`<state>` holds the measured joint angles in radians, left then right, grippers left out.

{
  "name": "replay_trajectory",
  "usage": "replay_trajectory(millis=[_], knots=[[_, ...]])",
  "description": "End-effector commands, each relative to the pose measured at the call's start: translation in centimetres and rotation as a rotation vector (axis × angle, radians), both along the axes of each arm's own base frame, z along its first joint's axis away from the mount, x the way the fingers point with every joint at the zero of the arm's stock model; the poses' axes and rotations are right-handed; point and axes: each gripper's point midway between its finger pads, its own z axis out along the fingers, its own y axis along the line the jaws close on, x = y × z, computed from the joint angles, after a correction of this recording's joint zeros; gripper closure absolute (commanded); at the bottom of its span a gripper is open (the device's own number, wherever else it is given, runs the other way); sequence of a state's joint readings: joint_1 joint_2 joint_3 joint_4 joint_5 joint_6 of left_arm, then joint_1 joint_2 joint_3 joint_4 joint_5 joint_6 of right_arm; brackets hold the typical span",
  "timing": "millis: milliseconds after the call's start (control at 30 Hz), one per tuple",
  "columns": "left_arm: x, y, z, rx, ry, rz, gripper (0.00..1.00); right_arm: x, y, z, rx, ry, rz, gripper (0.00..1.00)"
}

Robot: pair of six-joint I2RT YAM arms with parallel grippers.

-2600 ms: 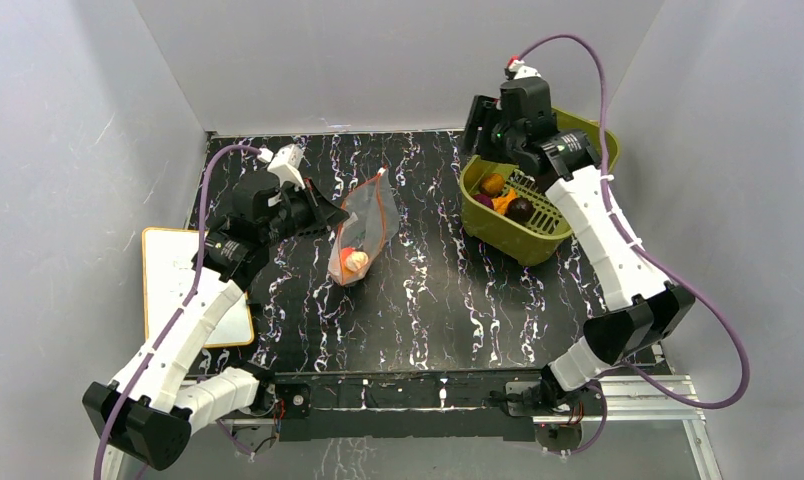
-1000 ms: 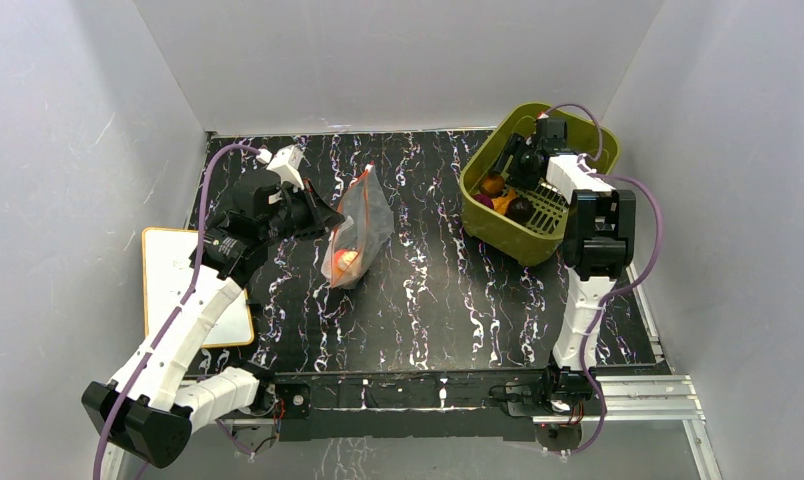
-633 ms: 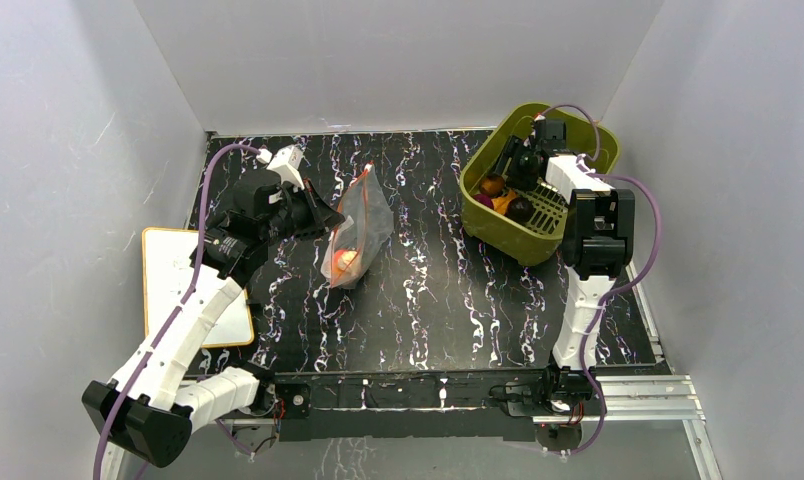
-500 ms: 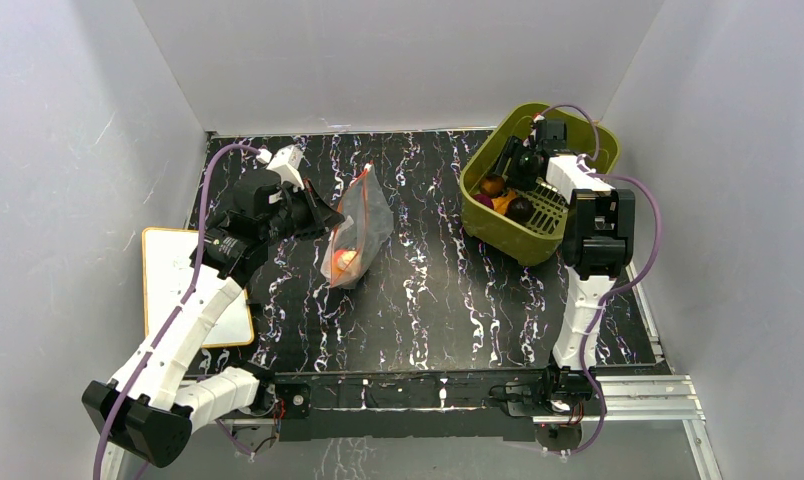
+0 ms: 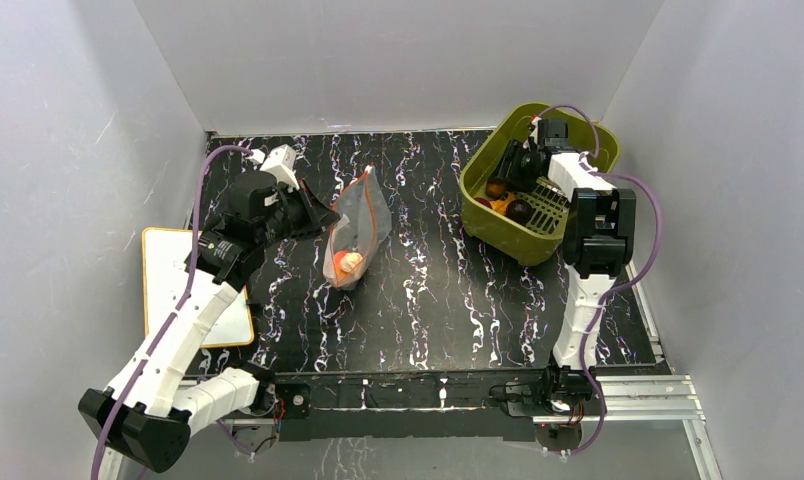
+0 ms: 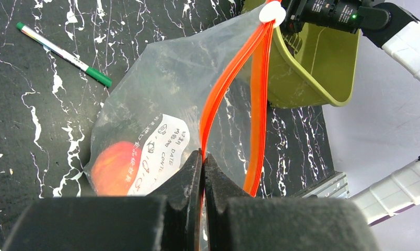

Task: Place the food in the zip-top bag and seal the zipper
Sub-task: Pick up the fake vegetable from the bin.

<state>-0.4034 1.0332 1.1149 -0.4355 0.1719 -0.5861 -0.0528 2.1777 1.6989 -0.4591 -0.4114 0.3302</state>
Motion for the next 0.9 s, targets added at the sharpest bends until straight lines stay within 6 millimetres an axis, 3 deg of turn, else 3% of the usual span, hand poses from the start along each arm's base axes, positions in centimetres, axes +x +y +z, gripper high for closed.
replay_trajectory(millis=[0, 100, 300, 467, 667, 867], knots=[[0.0, 0.0, 2.0, -0.018, -0.067, -0.007, 1.00, 0.5, -1.7, 5.6, -0.092, -0.078, -0.040, 0.64], [0.1, 0.1, 1.6, -0.011, -0.068, 0.002, 1.00, -0.5, -2.4, 6.2, -0.129, -0.065, -0.059, 0.64], [0.3, -0.3, 1.4, -0.017, -0.065, -0.014, 1.00, -2.6, -4.2, 10.1, -0.212, -0.076, -0.145, 0.67], [0.4, -0.4, 1.9, -0.018, -0.074, -0.020, 1.00, -4.3, -3.9, 13.2, -0.181, -0.086, -0.186, 0.67], [0.7, -0.1, 1.8, -0.006, -0.081, -0.002, 1.00, -5.3, -1.2, 18.2, -0.137, -0.170, -0.167, 0.67], [0.9, 0.1, 1.6, -0.002, -0.079, 0.011, 1.00, -6.6, 5.3, 23.2, -0.095, -0.270, -0.056, 0.67]])
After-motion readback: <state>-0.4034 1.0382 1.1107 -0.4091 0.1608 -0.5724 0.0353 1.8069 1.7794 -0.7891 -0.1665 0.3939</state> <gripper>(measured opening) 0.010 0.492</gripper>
